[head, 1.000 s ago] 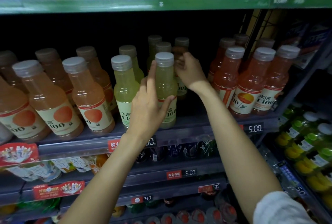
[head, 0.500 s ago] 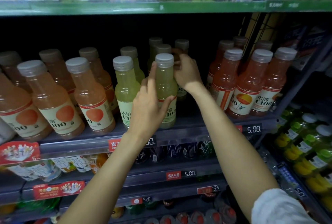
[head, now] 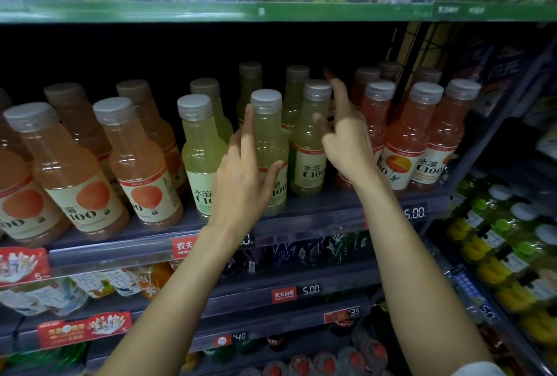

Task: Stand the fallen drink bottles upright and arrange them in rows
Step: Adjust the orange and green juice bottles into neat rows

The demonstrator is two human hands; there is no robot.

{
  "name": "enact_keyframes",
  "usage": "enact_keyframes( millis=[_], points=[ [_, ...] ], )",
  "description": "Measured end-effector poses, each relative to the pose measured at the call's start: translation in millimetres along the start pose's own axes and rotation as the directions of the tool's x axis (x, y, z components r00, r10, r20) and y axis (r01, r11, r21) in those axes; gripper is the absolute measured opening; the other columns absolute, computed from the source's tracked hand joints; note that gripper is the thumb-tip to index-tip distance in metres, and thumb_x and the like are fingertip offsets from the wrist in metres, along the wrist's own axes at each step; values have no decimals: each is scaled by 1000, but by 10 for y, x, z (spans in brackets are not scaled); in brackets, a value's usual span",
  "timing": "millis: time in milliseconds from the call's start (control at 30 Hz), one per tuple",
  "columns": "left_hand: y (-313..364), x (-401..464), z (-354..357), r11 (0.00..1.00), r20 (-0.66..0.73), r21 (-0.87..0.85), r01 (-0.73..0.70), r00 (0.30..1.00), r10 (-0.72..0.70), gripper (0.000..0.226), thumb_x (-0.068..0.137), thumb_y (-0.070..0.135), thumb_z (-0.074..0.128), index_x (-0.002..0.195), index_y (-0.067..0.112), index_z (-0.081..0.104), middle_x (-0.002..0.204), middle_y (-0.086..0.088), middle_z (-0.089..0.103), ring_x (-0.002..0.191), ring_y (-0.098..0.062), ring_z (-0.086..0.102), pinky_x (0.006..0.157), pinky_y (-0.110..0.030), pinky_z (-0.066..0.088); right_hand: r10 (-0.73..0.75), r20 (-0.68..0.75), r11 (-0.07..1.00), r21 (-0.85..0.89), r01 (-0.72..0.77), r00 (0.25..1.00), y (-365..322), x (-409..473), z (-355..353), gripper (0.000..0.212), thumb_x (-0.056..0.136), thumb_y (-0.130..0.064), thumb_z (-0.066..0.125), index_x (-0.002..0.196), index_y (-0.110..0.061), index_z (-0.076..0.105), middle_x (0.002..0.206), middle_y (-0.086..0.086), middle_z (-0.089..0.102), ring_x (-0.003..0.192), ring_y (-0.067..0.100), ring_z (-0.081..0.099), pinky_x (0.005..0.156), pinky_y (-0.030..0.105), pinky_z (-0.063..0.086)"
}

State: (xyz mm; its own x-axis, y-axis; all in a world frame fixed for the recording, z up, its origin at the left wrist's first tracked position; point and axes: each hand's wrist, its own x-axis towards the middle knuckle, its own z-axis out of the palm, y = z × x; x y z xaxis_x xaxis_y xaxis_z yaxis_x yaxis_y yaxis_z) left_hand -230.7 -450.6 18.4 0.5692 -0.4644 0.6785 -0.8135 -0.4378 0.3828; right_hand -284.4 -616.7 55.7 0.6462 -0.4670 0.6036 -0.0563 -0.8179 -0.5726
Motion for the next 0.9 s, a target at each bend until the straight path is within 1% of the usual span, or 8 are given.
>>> enact_keyframes(
  millis=[133,233,367,533,600,700,800,900],
  points=[
    [12,-6,35,1000,-18,-4,-3,1000,3,87,86,28,69,150,5,14,122,-25,56,88,-37,62,66,-29,41,-48,-19,989,-141,45,999,-34,-85,-93,59,92,-6,53,143,-24,30,122,15,55,75,21,60,65,24,41],
    [1,-2,50,1000,-20,-16,3,1000,-3,97,82,32,73,151,10,8,128,-24,53,98,-38,61,69,-38,51,-36,-20,985,-168,32,999,-78,-94,-90,70,86,-24,68,144,-24,29,135,13,49,96,29,63,80,31,50],
    [12,0,74,999,1,-16,28,1000,-28,107,76,28,80,150,17,3,131,-28,47,93,-45,61,67,-43,52,-46,-18,983,-179,42,999,-83,-86,-55,80,78,-19,76,144,-19,29,132,13,49,104,33,61,84,41,53],
    [41,39,113,992,26,-113,61,998,-58,103,80,25,77,150,22,2,137,-24,42,97,-42,61,76,-43,50,-35,-10,967,-255,31,999,-79,-113,-43,76,86,-14,67,148,-12,23,149,22,27,132,37,38,104,39,40],
    [56,58,130,990,32,-126,56,998,-52,103,80,26,77,151,19,4,137,-23,42,98,-39,61,76,-39,50,-114,-109,961,-264,82,987,-101,-244,-50,64,88,-13,61,144,-10,31,146,24,28,135,35,32,109,29,29],
    [77,75,131,984,24,-181,6,1000,-2,97,82,28,74,152,17,7,139,-21,42,98,-27,62,75,-29,46,-159,-147,971,-200,128,976,-90,-574,15,49,86,-12,59,132,-3,44,121,15,48,111,23,48,94,22,39],
    [120,111,125,934,34,-355,-37,998,53,77,93,27,61,151,23,11,147,-13,38,111,4,44,92,-15,39,-50,0,985,-164,49,999,-65,-778,172,70,82,-33,64,140,-10,33,127,9,46,115,23,49,91,34,47],
    [156,133,157,862,58,-507,1,998,32,60,99,28,49,151,18,20,145,-6,44,128,1,40,103,-12,34,68,-98,984,-159,-83,993,-108,-761,294,82,69,-47,57,139,-10,35,124,10,47,111,27,50,82,39,50]
  ],
)
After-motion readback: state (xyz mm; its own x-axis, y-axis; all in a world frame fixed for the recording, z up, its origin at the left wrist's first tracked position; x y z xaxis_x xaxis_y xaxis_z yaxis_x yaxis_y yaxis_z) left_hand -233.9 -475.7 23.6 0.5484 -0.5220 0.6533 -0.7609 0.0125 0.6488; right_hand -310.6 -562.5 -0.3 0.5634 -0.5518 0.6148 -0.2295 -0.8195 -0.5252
